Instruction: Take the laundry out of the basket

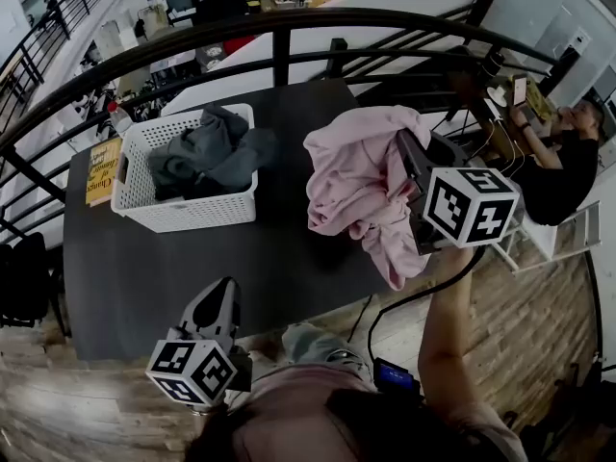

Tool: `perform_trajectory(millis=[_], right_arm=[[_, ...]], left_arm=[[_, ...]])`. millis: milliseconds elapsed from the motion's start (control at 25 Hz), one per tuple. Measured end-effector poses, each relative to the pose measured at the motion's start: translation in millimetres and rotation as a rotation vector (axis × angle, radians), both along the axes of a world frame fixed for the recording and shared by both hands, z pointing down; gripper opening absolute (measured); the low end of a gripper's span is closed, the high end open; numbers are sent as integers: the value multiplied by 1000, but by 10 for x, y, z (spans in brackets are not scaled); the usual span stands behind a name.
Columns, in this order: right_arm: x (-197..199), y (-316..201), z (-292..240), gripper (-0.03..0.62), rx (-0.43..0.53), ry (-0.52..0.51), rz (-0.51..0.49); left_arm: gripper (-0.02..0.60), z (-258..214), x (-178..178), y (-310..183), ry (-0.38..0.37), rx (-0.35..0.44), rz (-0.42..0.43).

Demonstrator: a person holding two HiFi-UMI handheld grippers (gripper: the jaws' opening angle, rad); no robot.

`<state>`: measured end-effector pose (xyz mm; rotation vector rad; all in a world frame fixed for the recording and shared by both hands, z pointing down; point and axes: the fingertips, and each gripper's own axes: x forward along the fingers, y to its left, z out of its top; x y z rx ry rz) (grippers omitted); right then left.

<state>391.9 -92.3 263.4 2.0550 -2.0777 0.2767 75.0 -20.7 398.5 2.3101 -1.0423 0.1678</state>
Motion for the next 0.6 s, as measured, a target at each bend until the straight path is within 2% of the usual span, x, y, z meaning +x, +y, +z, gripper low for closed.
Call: perform_trajectory(millis=[240, 480, 600], right_arm=[[252, -27, 513, 43, -75, -61, 25], [460, -102, 1043, 43, -168, -62, 48], [542, -134, 1164, 43, -184, -82, 46]], left_arm=[[-11, 35, 178, 21, -19, -5, -2], [-11, 66, 347, 23, -30, -14, -11], [-11, 46, 434, 33, -36, -14, -14]])
